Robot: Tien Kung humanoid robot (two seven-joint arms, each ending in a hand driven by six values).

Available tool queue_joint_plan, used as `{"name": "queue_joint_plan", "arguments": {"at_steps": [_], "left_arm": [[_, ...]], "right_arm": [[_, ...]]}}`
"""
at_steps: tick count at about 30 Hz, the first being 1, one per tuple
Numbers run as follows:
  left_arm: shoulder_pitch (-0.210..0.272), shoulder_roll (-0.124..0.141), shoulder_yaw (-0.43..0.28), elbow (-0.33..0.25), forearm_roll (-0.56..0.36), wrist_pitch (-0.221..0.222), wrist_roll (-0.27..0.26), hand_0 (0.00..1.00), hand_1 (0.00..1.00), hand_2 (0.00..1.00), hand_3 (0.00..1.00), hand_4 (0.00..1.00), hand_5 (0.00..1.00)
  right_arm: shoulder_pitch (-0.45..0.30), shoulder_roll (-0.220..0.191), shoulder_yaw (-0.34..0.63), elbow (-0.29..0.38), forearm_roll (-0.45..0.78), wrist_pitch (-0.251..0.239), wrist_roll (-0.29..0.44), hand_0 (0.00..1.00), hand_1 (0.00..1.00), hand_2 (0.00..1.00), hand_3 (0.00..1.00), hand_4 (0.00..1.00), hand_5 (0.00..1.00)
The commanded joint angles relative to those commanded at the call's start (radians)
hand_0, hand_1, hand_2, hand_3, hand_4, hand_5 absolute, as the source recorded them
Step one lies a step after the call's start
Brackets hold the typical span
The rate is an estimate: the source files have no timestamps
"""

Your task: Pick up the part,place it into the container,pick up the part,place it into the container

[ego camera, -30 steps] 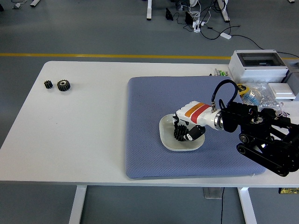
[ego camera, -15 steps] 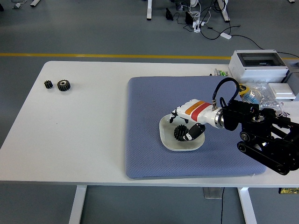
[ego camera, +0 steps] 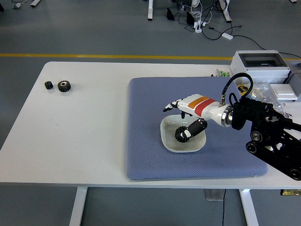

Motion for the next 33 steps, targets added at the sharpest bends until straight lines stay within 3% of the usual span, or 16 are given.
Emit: {"name": "queue_joint_plan", "arguments": {"at_steps": [2, 3, 6, 8, 9, 14, 15, 20, 21, 26, 27, 32, 33], "left_arm": [[0.003, 0.000, -0.003, 0.000, 0.000, 0.001, 0.000, 0.683, 0.676, 0.684, 0.566, 0.669, 0.610], [0.003, 0.000, -0.004, 0.000, 0.001, 0.001, 0.000, 0.683, 0.675, 0.683, 0.565, 0.667, 0.607], [0.006, 0.000, -0.003, 0.000, 0.000, 0.001, 0.000, 0.683, 0.675, 0.683, 0.565, 0.667, 0.607], [0.007, 0.000, -0.005, 0.000, 0.002, 0.000, 0.000, 0.683, 0.675, 0.683, 0.565, 0.667, 0.607], [0.008, 0.000, -0.008, 0.000, 0.002, 0.000, 0.000, 0.684, 0.674, 0.683, 0.565, 0.667, 0.607], [0.009, 0.000, -0.014, 0.000, 0.003, 0.000, -0.002, 0.684, 0.674, 0.683, 0.565, 0.667, 0.607], [0.009, 0.000, -0.014, 0.000, 0.003, 0.000, -0.003, 0.684, 0.673, 0.679, 0.565, 0.666, 0.607], [0.007, 0.000, -0.015, 0.000, -0.002, 0.001, -0.006, 0.684, 0.673, 0.679, 0.565, 0.666, 0.607], [0.007, 0.000, -0.016, 0.000, -0.001, 0.001, -0.006, 0.684, 0.674, 0.680, 0.565, 0.666, 0.607], [0.008, 0.000, -0.018, 0.000, -0.001, 0.002, -0.007, 0.684, 0.674, 0.680, 0.565, 0.666, 0.607], [0.008, 0.000, -0.019, 0.000, -0.002, 0.002, -0.008, 0.684, 0.674, 0.679, 0.565, 0.666, 0.608], [0.009, 0.000, -0.028, 0.000, 0.006, 0.002, -0.008, 0.684, 0.674, 0.679, 0.565, 0.666, 0.608], [0.010, 0.000, -0.027, 0.000, 0.005, 0.001, -0.008, 0.684, 0.673, 0.677, 0.565, 0.666, 0.608]], "right_arm": [[-0.019, -0.014, 0.050, 0.030, 0.063, -0.019, 0.013, 0.350, 0.485, 0.814, 0.857, 0.949, 0.274], [-0.026, -0.019, 0.073, 0.040, 0.095, -0.028, 0.017, 0.325, 0.469, 0.777, 0.793, 0.932, 0.281], [-0.057, -0.031, 0.147, 0.056, 0.223, -0.073, 0.042, 0.325, 0.469, 0.777, 0.793, 0.932, 0.281], [-0.074, -0.032, 0.185, 0.063, 0.304, -0.082, 0.049, 0.325, 0.469, 0.777, 0.793, 0.932, 0.281], [-0.096, -0.031, 0.218, 0.079, 0.348, -0.091, 0.058, 0.284, 0.454, 0.748, 0.704, 0.917, 0.296], [-0.172, -0.024, 0.347, 0.129, 0.554, -0.097, 0.094, 0.284, 0.454, 0.748, 0.704, 0.917, 0.296], [-0.183, -0.025, 0.370, 0.136, 0.593, -0.097, 0.101, 0.449, 0.566, 0.756, 0.670, 0.969, 0.439], [-0.251, -0.029, 0.483, 0.174, 0.807, -0.097, 0.143, 0.449, 0.566, 0.756, 0.670, 0.969, 0.439], [-0.261, -0.028, 0.501, 0.179, 0.850, -0.097, 0.149, 0.621, 0.676, 0.822, 0.842, 0.998, 0.610], [-0.341, 0.006, 0.634, 0.209, 1.056, -0.118, 0.222, 0.621, 0.676, 0.822, 0.842, 0.998, 0.610], [-0.364, 0.017, 0.669, 0.209, 1.095, -0.126, 0.238, 0.731, 0.733, 0.876, 0.906, 0.998, 0.657], [-0.460, 0.050, 0.785, 0.180, 1.296, -0.138, 0.247, 0.731, 0.733, 0.876, 0.906, 0.998, 0.657], [-0.483, 0.059, 0.797, 0.170, 1.320, -0.137, 0.244, 0.766, 0.763, 0.884, 0.888, 0.998, 0.746]]}}
